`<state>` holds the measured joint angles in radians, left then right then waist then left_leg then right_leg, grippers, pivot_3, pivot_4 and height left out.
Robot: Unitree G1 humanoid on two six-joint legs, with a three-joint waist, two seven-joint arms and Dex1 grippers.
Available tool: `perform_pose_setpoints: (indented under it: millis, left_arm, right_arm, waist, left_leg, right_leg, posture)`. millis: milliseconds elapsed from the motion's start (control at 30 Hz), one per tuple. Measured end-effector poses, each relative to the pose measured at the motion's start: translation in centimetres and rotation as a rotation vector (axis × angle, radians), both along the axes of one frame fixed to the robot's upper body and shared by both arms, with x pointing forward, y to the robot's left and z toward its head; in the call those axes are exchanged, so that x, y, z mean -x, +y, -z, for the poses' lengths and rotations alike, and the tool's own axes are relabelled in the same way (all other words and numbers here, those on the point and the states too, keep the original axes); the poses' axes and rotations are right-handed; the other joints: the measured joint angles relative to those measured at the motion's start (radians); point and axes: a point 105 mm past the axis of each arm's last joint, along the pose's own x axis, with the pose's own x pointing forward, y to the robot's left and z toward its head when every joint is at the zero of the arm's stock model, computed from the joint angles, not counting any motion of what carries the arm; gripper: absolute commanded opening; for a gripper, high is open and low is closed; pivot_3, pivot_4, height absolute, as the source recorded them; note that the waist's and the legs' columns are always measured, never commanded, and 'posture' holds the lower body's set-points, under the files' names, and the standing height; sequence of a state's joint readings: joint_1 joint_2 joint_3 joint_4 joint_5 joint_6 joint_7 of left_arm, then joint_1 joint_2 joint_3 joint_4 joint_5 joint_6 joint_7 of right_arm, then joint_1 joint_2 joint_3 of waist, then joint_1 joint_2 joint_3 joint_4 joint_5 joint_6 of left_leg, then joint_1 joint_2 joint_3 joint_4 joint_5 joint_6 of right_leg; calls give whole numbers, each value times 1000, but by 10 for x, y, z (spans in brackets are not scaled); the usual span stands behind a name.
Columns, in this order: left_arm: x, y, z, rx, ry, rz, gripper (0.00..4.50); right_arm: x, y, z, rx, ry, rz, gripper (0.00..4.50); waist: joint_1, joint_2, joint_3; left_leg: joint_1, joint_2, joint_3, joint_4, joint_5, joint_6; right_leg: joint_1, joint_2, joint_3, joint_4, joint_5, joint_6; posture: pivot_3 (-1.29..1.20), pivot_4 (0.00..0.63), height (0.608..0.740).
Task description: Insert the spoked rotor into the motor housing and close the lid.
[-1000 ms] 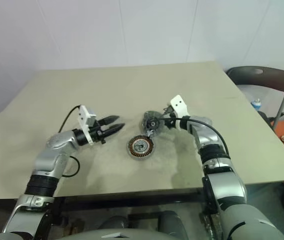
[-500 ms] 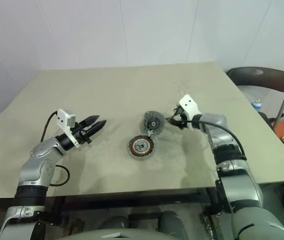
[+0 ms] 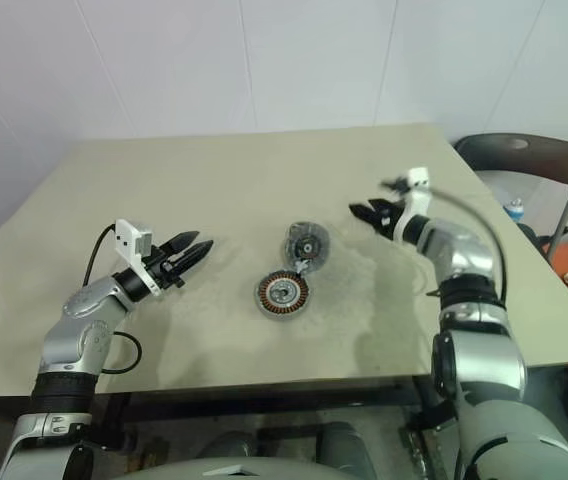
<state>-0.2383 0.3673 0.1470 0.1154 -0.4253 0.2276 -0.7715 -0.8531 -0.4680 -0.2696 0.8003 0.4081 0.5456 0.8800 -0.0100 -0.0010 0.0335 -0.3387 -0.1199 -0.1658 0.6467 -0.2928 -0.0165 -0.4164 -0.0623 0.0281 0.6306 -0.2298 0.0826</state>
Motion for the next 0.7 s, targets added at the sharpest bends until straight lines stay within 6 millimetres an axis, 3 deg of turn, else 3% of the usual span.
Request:
perform_pose_setpoints:
  millis: [100, 167, 233, 367, 433, 533, 700]
  left_arm:
    - [0, 1, 1, 1, 4, -5, 2318]
    - [0, 1, 1, 2, 4, -5, 2318]
    - [0, 2, 1, -1, 4, -6, 2318]
    - [0, 7, 2, -12, 11, -10, 2318]
    - [0, 8, 3, -12, 17, -14, 2318]
    - [0, 8, 4, -10, 18, -18, 2318]
    - [4, 9, 13, -10, 46, -29, 2318]
  right_arm:
    - [26, 24, -34, -106, -32, -230, 3138]
    - [55, 47, -38, -59, -26, -418, 3138]
    - [83, 66, -19, 58, 34, -575, 3138]
    - [132, 81, 46, 432, 107, -830, 3138]
    - [134, 86, 58, 482, 92, -862, 3138]
    - [121, 88, 66, 574, 25, -839, 3138]
    - [105, 110, 70, 536, -17, -805, 3138]
  waist:
    - [1, 0, 0]
    - [1, 0, 0]
    - [2, 0, 0]
    - [9, -1, 0]
    - [6, -1, 1]
    - [8, -2, 1]
    - [19, -2, 0]
  left_leg:
    - [-1, 1, 0, -1, -1, 1]
    - [-1, 1, 0, -1, -1, 1]
    - [-2, 1, 0, 0, -1, 1]
    - [-1, 0, 1, 2, -2, 2]
    - [0, 0, 2, 3, -2, 2]
    - [2, 1, 2, 4, -2, 2]
    - [0, 1, 1, 3, -1, 1]
  right_leg:
    - [-1, 0, -1, -1, 0, 0]
    - [-1, 0, -1, -1, 0, 0]
    - [-1, -1, -1, -1, 0, 1]
    - [2, -1, -2, -2, -3, 6]
    - [2, -1, -1, -2, -1, 7]
    - [4, 0, -1, -2, -1, 7]
    - [2, 0, -2, -2, 1, 5]
  posture:
    - [0, 0, 740]
    - [0, 0, 740]
    - [0, 0, 740]
    - [0, 0, 740]
    - [0, 0, 740]
    - [0, 0, 740]
    - [0, 0, 740]
